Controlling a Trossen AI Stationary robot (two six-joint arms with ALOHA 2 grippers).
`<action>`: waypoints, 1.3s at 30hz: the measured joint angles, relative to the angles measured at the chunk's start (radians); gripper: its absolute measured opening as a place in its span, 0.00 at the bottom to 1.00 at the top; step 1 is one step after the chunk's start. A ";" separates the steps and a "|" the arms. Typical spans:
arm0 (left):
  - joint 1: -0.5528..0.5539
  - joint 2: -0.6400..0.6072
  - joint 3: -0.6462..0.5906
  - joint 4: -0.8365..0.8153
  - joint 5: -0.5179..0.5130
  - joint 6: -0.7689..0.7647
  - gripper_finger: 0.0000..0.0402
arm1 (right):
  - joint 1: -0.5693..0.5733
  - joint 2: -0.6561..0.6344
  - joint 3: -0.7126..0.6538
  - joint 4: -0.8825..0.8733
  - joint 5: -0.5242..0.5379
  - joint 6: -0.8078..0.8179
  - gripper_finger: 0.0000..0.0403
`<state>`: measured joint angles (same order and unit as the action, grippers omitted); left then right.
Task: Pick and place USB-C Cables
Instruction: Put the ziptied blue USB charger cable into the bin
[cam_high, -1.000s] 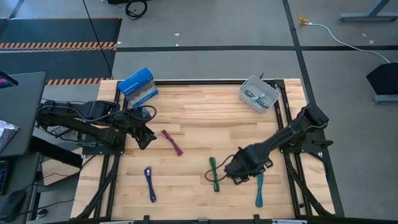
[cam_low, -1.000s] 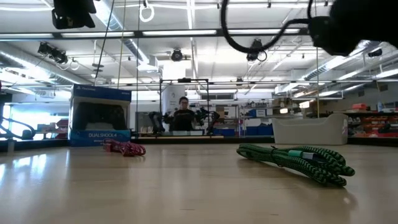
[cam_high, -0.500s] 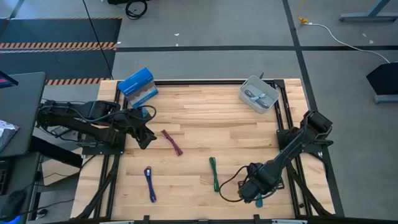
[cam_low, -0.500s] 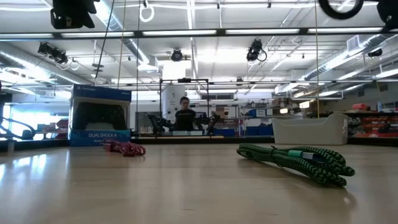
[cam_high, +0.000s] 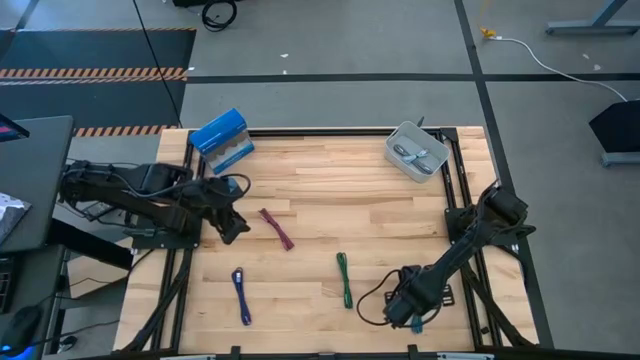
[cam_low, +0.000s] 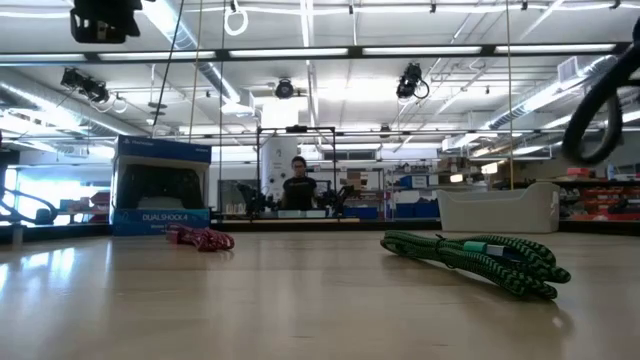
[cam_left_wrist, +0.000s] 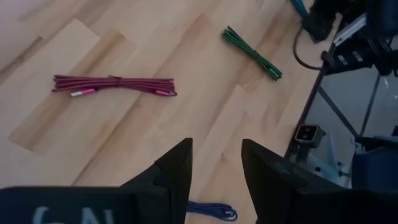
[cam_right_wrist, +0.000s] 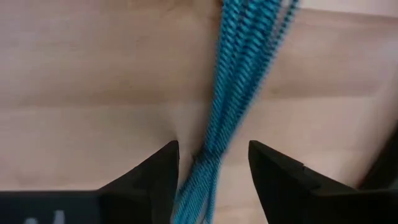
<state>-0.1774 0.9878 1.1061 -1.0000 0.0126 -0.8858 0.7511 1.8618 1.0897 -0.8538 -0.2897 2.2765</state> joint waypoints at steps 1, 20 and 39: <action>-0.006 0.000 0.000 0.000 0.000 -0.002 0.36 | 0.000 -0.003 -0.019 0.030 -0.001 0.002 0.48; -0.037 0.000 0.000 0.068 0.001 -0.082 0.36 | -0.004 -0.011 -0.080 0.123 0.064 -0.129 0.06; -0.046 0.000 0.000 0.126 -0.019 -0.072 0.35 | -0.291 -0.149 0.060 -0.096 0.253 -0.664 0.06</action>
<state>-0.2230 0.9874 1.1061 -0.8738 -0.0060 -0.9581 0.4601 1.7124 1.1501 -0.9501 -0.0369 1.6129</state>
